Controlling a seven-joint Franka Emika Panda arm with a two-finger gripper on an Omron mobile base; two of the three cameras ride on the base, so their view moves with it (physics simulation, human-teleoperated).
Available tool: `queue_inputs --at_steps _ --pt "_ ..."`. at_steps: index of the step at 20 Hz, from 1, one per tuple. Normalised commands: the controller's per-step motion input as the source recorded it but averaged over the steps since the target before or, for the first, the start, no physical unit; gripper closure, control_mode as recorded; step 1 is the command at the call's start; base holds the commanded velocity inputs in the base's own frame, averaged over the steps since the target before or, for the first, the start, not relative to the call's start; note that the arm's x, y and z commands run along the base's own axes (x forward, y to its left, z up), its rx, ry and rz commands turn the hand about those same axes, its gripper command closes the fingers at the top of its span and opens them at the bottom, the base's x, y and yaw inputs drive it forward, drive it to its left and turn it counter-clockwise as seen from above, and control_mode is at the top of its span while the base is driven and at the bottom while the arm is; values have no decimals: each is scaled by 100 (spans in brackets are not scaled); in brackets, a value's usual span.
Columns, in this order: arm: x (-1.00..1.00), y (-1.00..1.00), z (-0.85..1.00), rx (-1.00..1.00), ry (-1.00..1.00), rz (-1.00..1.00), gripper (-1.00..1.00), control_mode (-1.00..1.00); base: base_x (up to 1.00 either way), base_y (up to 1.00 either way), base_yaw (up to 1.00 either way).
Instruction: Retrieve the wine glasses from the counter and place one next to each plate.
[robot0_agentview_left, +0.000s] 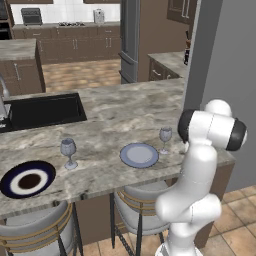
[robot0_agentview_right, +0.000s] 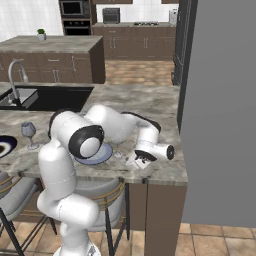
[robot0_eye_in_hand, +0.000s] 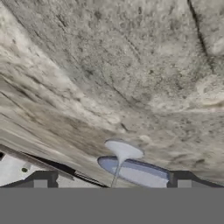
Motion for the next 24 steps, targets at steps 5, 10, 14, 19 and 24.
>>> queue_inputs --at_steps 5,10,14,19,24 --pt "-81 -1 82 0 -36 1 -100 -100 0 0 0" --pt "-56 22 100 7 -28 8 -100 -100 0 0 0" --pt "-36 31 100 7 -26 12 -100 -100 0 0 0" --pt "-43 17 100 9 -24 16 -100 -100 0 0 0" --pt "-50 6 98 8 -21 17 -100 -100 0 0 0"
